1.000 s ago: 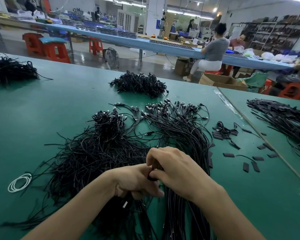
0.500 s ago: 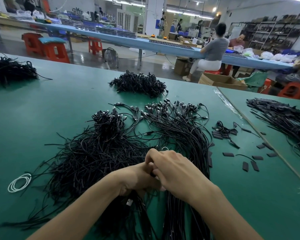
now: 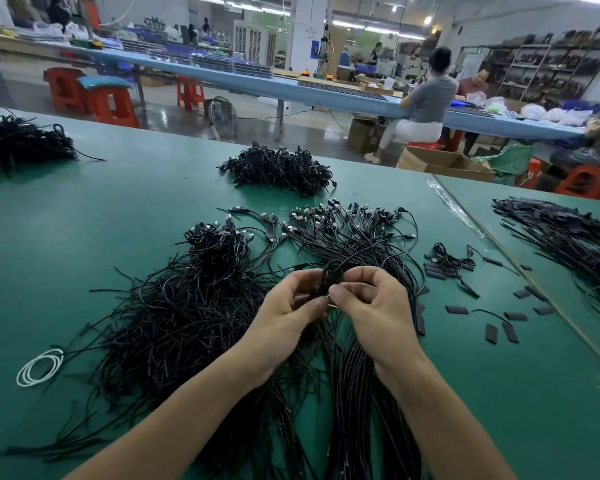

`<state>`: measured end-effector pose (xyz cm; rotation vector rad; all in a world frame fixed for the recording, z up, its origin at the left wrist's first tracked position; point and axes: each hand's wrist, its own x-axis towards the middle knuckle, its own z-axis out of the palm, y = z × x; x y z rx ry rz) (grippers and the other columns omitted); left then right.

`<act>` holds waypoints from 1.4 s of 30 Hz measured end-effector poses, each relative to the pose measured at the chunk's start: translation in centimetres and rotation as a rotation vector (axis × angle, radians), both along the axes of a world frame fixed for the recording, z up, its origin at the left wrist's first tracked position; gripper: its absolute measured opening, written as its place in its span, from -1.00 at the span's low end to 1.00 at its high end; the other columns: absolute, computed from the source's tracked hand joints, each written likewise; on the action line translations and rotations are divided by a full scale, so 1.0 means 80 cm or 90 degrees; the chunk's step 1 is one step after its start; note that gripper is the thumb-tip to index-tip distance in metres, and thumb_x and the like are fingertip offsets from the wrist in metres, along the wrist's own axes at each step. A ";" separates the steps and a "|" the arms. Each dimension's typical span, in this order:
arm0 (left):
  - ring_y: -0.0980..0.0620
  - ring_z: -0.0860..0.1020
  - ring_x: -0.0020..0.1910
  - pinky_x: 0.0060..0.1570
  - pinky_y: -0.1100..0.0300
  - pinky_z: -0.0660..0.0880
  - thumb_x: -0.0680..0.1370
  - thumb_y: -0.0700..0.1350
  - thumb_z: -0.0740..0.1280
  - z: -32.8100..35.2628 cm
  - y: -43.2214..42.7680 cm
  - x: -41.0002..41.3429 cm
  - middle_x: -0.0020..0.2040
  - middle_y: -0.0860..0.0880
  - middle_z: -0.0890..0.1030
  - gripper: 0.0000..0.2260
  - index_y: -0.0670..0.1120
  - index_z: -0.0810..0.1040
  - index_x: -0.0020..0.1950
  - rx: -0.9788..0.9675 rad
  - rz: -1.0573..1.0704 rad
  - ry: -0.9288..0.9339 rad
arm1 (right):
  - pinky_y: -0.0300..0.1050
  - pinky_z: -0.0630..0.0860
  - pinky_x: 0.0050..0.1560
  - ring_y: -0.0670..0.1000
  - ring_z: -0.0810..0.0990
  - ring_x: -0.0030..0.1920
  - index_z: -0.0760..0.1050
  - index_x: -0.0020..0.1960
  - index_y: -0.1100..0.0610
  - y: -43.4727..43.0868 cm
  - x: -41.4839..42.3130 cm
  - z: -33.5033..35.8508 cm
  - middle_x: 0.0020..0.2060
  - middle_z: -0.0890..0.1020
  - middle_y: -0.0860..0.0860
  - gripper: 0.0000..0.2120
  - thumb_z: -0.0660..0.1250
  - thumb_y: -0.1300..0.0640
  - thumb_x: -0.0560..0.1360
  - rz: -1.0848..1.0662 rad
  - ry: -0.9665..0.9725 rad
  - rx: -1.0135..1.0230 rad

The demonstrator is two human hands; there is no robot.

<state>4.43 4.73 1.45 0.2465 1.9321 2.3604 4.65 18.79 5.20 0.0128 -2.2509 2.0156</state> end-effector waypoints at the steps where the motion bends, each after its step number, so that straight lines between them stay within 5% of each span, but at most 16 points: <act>1: 0.02 0.62 0.08 0.06 0.22 0.56 0.56 -0.13 0.40 0.000 -0.002 -0.002 0.09 -0.07 0.65 -0.77 0.01 0.54 0.22 -0.073 0.044 0.033 | -0.30 0.55 -0.18 -0.12 0.66 -0.21 0.52 0.00 0.10 0.001 0.000 0.002 -0.28 0.68 -0.05 -0.81 0.45 0.31 0.49 0.017 -0.019 -0.061; 3: 0.01 0.59 -0.09 -0.08 0.17 0.55 0.45 0.05 0.47 0.002 -0.005 -0.004 -0.06 -0.13 0.61 -0.76 0.07 0.57 0.08 -0.157 0.130 0.073 | -0.34 0.51 -0.26 -0.14 0.63 -0.27 0.50 0.02 0.14 0.001 0.001 0.003 -0.32 0.67 -0.06 -0.81 0.43 0.34 0.49 0.065 -0.040 -0.143; 6: 0.05 0.54 -0.33 -0.28 0.12 0.51 0.40 0.09 0.48 0.004 -0.009 -0.002 -0.28 -0.07 0.59 -0.79 0.06 0.62 -0.03 -0.124 0.126 0.068 | -0.31 0.45 -0.37 -0.14 0.55 -0.36 0.49 0.00 0.16 0.001 0.002 0.005 -0.29 0.65 0.01 -0.82 0.41 0.37 0.49 0.112 -0.080 -0.212; 9: 0.05 0.65 -0.18 -0.12 0.21 0.60 0.52 -0.13 0.41 0.006 -0.010 0.000 -0.18 -0.01 0.71 -0.91 0.01 0.66 0.00 -0.067 0.081 0.075 | -0.28 0.42 -0.40 -0.13 0.53 -0.39 0.49 -0.06 0.16 0.002 0.002 0.003 -0.28 0.63 0.06 -0.83 0.40 0.39 0.47 0.127 -0.137 -0.230; 11: 0.00 0.67 -0.05 -0.03 0.16 0.62 0.64 -0.29 0.24 0.009 -0.009 0.000 -0.04 -0.06 0.73 -0.77 -0.05 0.65 0.07 0.016 0.063 0.028 | -0.29 0.42 -0.42 -0.13 0.54 -0.40 0.49 -0.11 0.13 0.003 0.004 -0.001 -0.33 0.65 0.01 -0.81 0.40 0.39 0.46 0.135 -0.170 -0.227; 14: -0.05 0.66 -0.08 -0.08 0.11 0.60 0.67 -0.23 0.08 0.018 -0.010 0.001 -0.01 -0.21 0.71 -0.72 -0.10 0.58 0.15 0.170 0.009 -0.055 | -0.28 0.38 -0.44 -0.12 0.49 -0.43 0.42 -0.21 0.09 0.002 0.004 -0.009 -0.39 0.60 -0.03 -0.73 0.39 0.40 0.48 0.127 -0.209 -0.240; 16: -0.03 0.66 -0.13 -0.07 0.10 0.53 0.68 -0.10 0.12 0.019 -0.010 0.001 -0.10 -0.19 0.71 -0.74 -0.07 0.60 0.07 0.168 0.018 -0.025 | -0.28 0.37 -0.48 -0.10 0.46 -0.47 0.38 -0.23 0.10 0.003 0.004 -0.013 -0.42 0.57 0.00 -0.70 0.39 0.42 0.47 0.119 -0.240 -0.289; 20: 0.05 0.64 -0.23 -0.11 0.22 0.56 0.54 -0.06 0.41 0.012 -0.011 0.007 -0.21 -0.09 0.70 -0.86 -0.11 0.56 0.00 0.045 -0.001 0.112 | -0.29 0.36 -0.55 -0.10 0.45 -0.52 0.36 -0.27 0.11 0.002 0.003 -0.014 -0.45 0.55 0.04 -0.68 0.50 0.32 0.25 0.096 -0.269 -0.321; 24: 0.15 0.45 -0.25 -0.23 0.30 0.42 0.38 -0.14 0.60 -0.006 -0.012 0.006 -0.16 0.09 0.55 -0.72 0.05 0.56 -0.04 -0.264 0.125 0.178 | -0.26 0.41 -0.50 -0.10 0.47 -0.49 0.36 -0.23 0.10 0.008 -0.004 -0.017 -0.47 0.53 0.00 -0.70 0.43 0.37 0.47 0.013 -0.221 -0.262; 26: 0.14 0.39 -0.33 -0.30 0.31 0.39 0.37 -0.11 0.61 -0.010 -0.011 0.007 -0.26 0.08 0.48 -0.71 0.03 0.54 -0.08 -0.304 0.153 0.158 | -0.26 0.42 -0.45 -0.10 0.46 -0.46 0.37 -0.21 0.09 0.009 -0.005 -0.015 -0.46 0.52 -0.03 -0.71 0.43 0.35 0.48 0.019 -0.178 -0.259; 29: 0.06 0.54 -0.41 -0.34 0.18 0.52 0.45 -0.06 0.54 -0.015 -0.008 0.010 -0.32 -0.02 0.62 -0.80 -0.03 0.53 -0.11 -0.253 0.113 0.093 | -0.27 0.44 -0.41 -0.09 0.49 -0.42 0.41 -0.20 0.09 0.005 -0.001 -0.010 -0.44 0.56 -0.05 -0.74 0.43 0.34 0.47 0.082 -0.130 -0.259; 33: -0.03 0.68 -0.17 -0.13 0.10 0.62 0.58 -0.25 0.37 -0.008 -0.008 0.004 -0.13 -0.12 0.71 -0.95 -0.13 0.61 -0.03 -0.086 0.100 0.025 | -0.28 0.44 -0.41 -0.08 0.54 -0.38 0.42 -0.21 0.10 0.001 0.005 -0.007 -0.36 0.60 0.02 -0.76 0.42 0.36 0.47 0.136 -0.145 -0.233; 37: -0.08 0.68 0.03 -0.04 0.17 0.60 0.67 -0.22 0.16 0.009 -0.011 0.001 0.02 -0.20 0.71 -0.65 -0.01 0.72 -0.09 0.134 0.055 -0.033 | -0.25 0.47 -0.40 -0.05 0.57 -0.36 0.40 -0.25 0.09 -0.002 0.008 -0.015 -0.32 0.62 0.06 -0.70 0.41 0.40 0.46 0.130 -0.190 -0.244; 42: -0.02 0.68 -0.07 -0.01 0.22 0.56 0.58 0.00 0.33 0.006 -0.013 0.009 -0.12 -0.15 0.72 -0.83 -0.07 0.63 -0.09 0.069 0.017 0.096 | -0.31 0.42 -0.53 -0.10 0.53 -0.51 0.35 -0.28 0.11 -0.005 0.005 -0.010 -0.45 0.56 0.04 -0.67 0.52 0.31 0.29 0.107 -0.198 -0.271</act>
